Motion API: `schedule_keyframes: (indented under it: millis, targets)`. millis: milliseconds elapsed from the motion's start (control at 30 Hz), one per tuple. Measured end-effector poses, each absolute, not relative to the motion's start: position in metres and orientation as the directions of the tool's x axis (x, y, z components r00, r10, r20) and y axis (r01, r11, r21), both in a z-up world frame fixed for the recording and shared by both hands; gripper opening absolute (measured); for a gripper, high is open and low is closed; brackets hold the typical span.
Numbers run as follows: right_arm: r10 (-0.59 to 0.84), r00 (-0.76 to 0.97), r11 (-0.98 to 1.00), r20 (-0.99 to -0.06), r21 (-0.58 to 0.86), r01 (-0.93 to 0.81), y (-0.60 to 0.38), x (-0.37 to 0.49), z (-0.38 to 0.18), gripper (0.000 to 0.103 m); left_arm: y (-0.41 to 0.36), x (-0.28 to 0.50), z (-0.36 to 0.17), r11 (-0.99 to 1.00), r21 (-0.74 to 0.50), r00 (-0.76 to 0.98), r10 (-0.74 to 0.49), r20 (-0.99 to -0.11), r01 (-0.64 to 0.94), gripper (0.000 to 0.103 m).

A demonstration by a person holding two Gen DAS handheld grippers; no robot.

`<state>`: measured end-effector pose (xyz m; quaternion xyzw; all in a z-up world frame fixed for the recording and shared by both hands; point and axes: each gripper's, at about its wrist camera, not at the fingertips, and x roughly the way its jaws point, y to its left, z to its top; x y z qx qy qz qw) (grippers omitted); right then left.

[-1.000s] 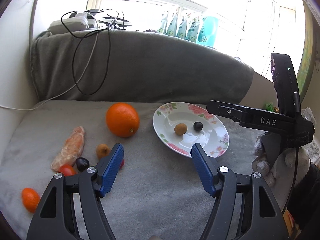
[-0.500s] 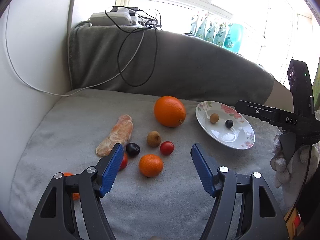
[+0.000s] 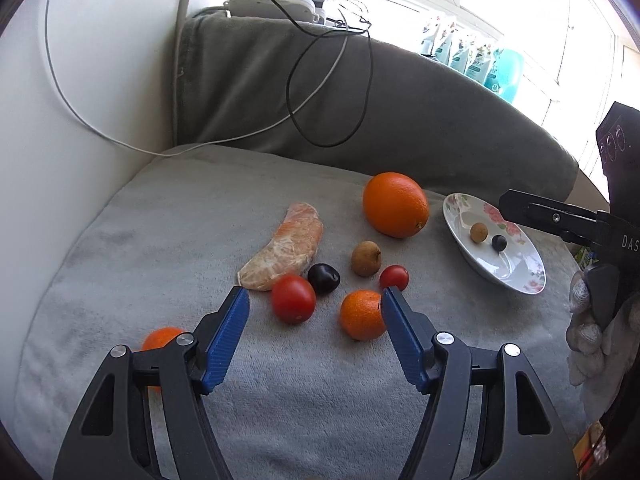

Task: Organize fruits
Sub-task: 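Move left gripper to the red tomato while right gripper approaches another kiwi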

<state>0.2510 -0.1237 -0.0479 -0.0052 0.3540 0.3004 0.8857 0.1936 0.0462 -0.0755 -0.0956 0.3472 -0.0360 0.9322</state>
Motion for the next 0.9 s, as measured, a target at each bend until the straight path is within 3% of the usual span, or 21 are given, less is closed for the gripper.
schedule_keyframes:
  millis: [200,333,633,900]
  targets:
    - [0.549,0.527,0.797,-0.649,0.215,-0.565,-0.102,0.261,-0.053,0.103,0.050,0.199,-0.083,0.979,-0.206,0.737,-0.135,-0.662,-0.005,0.049]
    - [0.556,0.490,0.781,-0.672,0.221,-0.584,-0.089,0.271,-0.060,0.088,0.050,0.202,-0.085,0.979,-0.206,0.731,-0.139,-0.668,-0.002,0.047]
    - [0.548,0.403,0.769,-0.733,0.251,-0.588,-0.065,0.288,-0.086,0.066,0.051,0.208,-0.092,0.981,-0.196,0.712,-0.132,-0.689,-0.009,0.034]
    - [0.528,0.380,0.773,-0.759,0.245,-0.585,-0.055,0.296,-0.100,0.060,0.053,0.214,-0.093,0.982,-0.188,0.697,-0.121,-0.706,-0.020,0.034]
